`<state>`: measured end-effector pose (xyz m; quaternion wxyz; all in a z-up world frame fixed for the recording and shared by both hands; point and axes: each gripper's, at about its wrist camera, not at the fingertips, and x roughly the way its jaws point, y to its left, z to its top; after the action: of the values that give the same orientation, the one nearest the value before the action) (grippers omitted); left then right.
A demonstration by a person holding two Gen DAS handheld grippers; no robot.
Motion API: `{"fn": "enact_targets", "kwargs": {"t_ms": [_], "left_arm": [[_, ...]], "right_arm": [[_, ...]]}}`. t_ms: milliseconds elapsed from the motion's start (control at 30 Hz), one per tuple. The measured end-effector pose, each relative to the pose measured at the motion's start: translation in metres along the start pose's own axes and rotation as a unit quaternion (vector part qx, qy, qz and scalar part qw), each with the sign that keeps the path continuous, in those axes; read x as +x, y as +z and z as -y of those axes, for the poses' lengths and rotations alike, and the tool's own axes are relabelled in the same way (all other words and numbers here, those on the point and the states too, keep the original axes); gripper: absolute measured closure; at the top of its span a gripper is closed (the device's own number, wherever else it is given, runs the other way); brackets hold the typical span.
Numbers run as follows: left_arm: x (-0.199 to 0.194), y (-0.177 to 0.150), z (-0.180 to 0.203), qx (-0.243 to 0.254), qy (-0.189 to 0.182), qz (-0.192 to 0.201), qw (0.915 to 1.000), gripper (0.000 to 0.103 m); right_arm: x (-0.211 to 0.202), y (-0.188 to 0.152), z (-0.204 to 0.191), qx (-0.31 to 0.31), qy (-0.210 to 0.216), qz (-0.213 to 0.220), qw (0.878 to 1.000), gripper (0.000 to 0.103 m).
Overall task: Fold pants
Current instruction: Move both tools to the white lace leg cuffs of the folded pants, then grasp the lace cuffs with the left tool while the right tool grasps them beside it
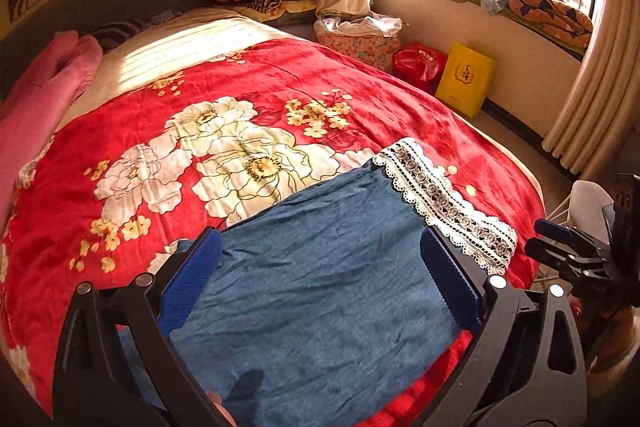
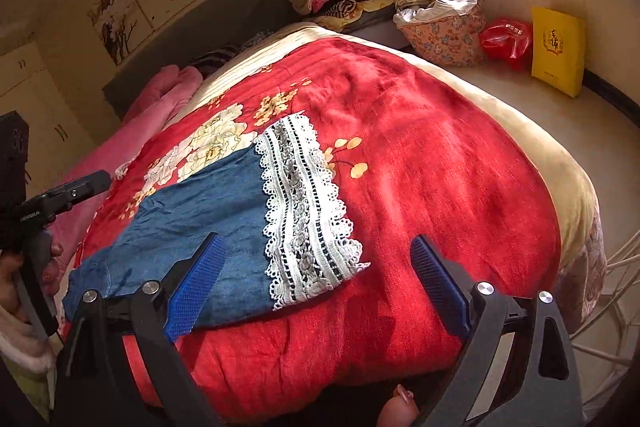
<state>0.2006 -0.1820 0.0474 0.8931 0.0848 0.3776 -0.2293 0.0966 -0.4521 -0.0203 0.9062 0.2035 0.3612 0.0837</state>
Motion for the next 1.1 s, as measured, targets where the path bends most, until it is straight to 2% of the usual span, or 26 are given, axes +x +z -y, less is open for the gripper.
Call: {"fn": "enact_targets", "kwargs": {"t_ms": [367, 667, 800, 1033, 1100], "left_arm": [[0.052, 0.034, 0.025, 0.048, -0.03, -0.021, 0.9982, 0.01], [0.118, 0.053, 0.04, 0.075, -0.055, -0.073, 0.993, 0.01], [0.143, 0.062, 0.04, 0.063, -0.081, -0.095, 0.9902, 0.01], [0.181, 0.069, 0.047, 0.06, -0.14, -0.133, 0.9793, 0.01], [0.19, 0.069, 0.047, 0.056, -0.148, -0.142, 0.9771, 0.014]], "right_arm": [[0.015, -0.009, 0.013, 0.037, 0.025, -0.022, 0.999, 0.01], [0.026, -0.009, 0.018, 0.057, 0.045, -0.03, 0.997, 0.011], [0.031, -0.009, 0.016, 0.06, 0.064, -0.038, 0.995, 0.021], [0.036, -0.01, 0.014, 0.068, 0.068, -0.04, 0.995, 0.027], [0.035, -0.01, 0.015, 0.072, 0.07, -0.038, 0.994, 0.029]]}}
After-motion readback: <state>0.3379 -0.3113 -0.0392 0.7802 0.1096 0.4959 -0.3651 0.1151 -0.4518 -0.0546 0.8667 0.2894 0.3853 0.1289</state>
